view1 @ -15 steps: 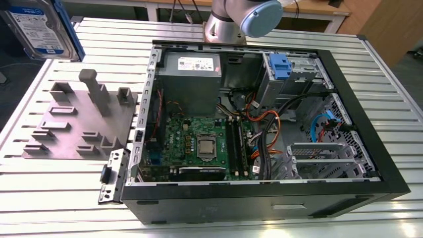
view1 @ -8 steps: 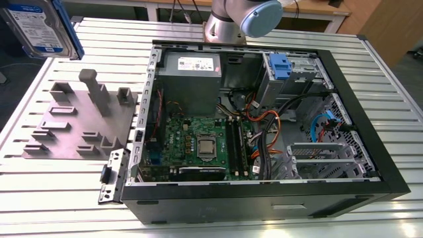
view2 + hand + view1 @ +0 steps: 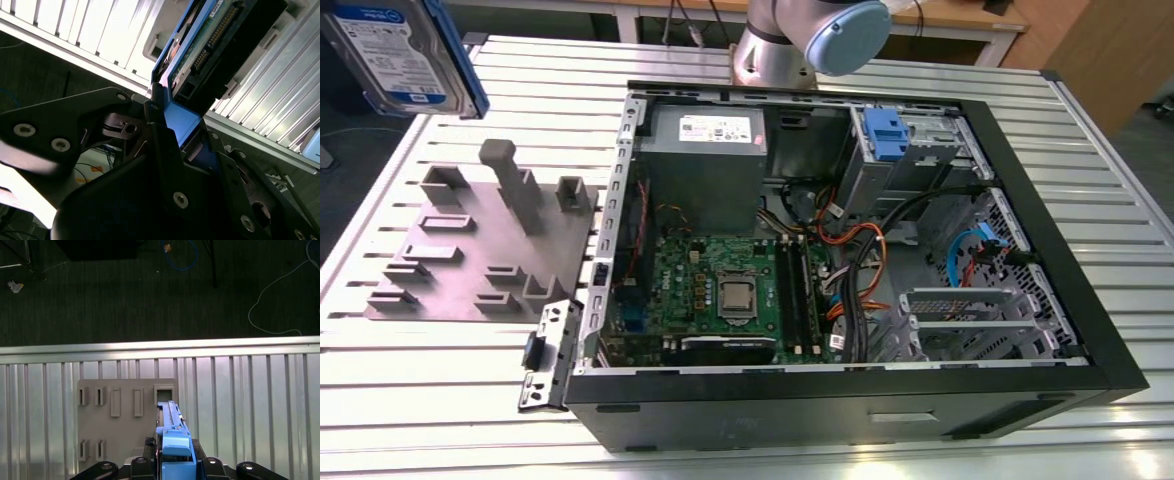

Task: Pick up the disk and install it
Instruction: 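Pick up the disk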

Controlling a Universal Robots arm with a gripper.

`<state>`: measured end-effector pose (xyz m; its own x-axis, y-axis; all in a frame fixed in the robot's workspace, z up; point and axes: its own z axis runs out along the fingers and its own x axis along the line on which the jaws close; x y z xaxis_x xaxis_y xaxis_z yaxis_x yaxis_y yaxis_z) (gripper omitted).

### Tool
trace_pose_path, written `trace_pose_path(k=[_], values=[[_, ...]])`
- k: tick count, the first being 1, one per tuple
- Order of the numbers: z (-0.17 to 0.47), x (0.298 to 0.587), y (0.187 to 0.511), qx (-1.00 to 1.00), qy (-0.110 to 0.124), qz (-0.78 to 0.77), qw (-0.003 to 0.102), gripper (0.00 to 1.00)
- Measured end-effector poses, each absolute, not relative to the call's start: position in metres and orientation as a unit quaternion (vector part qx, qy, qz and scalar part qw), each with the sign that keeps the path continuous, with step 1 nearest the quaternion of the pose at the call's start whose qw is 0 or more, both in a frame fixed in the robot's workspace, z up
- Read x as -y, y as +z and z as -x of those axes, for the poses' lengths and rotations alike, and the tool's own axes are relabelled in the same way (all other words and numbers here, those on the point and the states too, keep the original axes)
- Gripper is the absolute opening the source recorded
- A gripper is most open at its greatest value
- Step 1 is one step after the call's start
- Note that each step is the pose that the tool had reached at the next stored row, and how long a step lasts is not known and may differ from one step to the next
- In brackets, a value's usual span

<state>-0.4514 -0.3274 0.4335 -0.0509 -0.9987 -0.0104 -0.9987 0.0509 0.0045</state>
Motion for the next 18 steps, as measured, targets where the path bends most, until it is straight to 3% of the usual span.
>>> trace_pose_path(k=[18], values=[[0.4514, 0.3274, 0.4407, -0.725, 0.005, 0.689, 0.002, 0.36]])
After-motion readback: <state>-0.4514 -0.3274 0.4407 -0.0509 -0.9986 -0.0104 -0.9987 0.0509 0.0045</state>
